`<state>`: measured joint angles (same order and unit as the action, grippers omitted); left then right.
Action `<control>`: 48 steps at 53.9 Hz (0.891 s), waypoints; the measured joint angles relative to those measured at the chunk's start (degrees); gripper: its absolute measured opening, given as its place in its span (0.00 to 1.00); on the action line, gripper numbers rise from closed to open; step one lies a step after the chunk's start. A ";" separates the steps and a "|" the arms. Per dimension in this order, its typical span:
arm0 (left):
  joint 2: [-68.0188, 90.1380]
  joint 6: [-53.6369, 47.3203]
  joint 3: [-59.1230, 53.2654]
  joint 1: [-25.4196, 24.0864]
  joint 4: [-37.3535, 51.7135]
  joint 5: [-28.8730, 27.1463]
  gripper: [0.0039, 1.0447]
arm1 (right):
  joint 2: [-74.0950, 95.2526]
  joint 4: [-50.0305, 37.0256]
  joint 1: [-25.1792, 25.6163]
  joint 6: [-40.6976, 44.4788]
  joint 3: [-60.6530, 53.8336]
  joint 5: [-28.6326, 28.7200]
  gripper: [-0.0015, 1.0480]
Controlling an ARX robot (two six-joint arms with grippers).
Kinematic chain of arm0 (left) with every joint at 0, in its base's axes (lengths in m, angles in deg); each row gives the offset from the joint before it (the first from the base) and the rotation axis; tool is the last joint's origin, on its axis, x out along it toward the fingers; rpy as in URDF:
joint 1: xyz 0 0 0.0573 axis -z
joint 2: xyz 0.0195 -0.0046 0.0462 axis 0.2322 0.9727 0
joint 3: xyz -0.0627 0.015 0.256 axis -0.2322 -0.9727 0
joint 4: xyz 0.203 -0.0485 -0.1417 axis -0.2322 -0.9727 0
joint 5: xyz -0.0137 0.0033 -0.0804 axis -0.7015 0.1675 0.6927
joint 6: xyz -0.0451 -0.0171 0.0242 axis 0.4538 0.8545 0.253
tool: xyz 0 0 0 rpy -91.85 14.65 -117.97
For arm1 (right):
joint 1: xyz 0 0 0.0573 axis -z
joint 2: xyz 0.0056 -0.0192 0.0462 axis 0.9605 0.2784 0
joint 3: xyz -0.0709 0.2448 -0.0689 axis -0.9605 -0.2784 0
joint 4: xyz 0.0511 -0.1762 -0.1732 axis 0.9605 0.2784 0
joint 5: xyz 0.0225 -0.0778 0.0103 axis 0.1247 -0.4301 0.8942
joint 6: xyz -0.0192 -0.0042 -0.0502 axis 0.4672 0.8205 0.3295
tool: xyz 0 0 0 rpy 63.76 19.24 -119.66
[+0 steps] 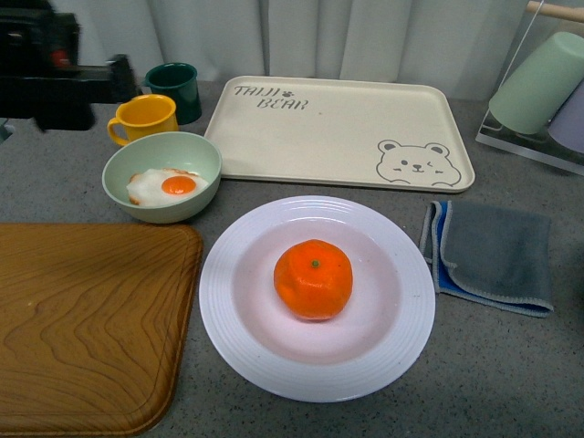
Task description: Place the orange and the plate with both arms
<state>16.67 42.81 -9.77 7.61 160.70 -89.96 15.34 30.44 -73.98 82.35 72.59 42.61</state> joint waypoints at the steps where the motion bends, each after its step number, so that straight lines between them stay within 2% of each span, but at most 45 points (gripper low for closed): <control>1: -1.11 0.11 -1.05 -0.55 -0.20 0.79 0.32 | 0.00 0.00 0.00 0.00 0.00 0.00 0.91; 10: -9.75 0.85 -7.85 -5.40 -3.45 4.76 0.03 | 0.00 0.00 0.00 0.00 0.00 0.09 0.91; 14: -14.51 1.01 -9.73 -6.97 -6.12 7.10 0.03 | 0.00 0.00 0.00 0.00 0.00 0.09 0.91; 18: -22.10 1.03 -10.84 -8.83 -13.38 8.90 0.03 | 0.00 0.00 0.00 0.00 0.00 0.09 0.91; 41: -45.72 1.16 -16.66 -15.63 -30.23 15.17 0.03 | 0.00 0.00 0.00 0.00 0.00 0.09 0.91; 44: -48.59 1.16 -17.00 -18.56 -32.83 19.39 0.03 | 0.00 0.00 0.00 0.00 0.00 0.09 0.91; 48: -51.74 1.18 -17.00 -20.46 -35.43 19.89 0.03 | 0.00 0.00 0.00 0.00 0.00 0.09 0.91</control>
<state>-35.07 43.99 -26.77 -12.85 125.27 -70.07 15.34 30.44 -73.98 82.35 72.59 42.70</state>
